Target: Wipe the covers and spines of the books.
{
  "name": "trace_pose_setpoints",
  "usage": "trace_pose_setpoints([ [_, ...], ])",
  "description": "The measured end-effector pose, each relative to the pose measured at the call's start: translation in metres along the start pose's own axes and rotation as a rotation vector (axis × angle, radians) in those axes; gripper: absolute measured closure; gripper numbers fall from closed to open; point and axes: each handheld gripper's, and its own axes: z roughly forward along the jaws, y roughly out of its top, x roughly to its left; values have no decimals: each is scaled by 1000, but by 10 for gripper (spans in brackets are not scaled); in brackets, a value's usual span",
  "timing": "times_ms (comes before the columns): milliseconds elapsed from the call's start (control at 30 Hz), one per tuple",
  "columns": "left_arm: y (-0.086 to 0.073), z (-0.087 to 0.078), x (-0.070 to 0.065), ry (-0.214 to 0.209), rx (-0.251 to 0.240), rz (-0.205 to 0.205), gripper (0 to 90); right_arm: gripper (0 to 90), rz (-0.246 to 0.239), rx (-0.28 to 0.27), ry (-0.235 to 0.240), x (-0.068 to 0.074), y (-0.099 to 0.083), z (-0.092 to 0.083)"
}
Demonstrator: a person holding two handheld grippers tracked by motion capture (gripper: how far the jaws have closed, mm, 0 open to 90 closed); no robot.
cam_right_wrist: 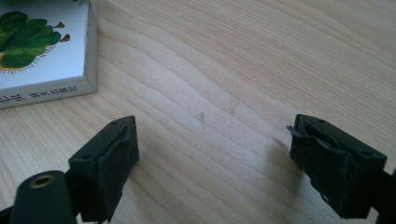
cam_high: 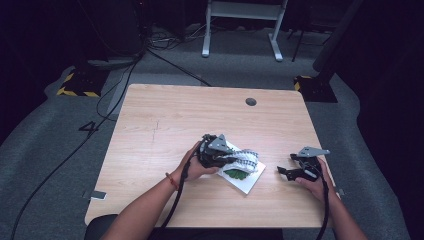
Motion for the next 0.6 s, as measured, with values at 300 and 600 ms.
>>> trace_pose_setpoints([
  [300, -7, 28, -24, -68, 99, 77, 813, 156, 1, 2, -1, 0, 0, 0],
  [600, -20, 17, 4, -8, 108, -3, 811, 156, -1, 2, 1, 0, 0, 0],
])
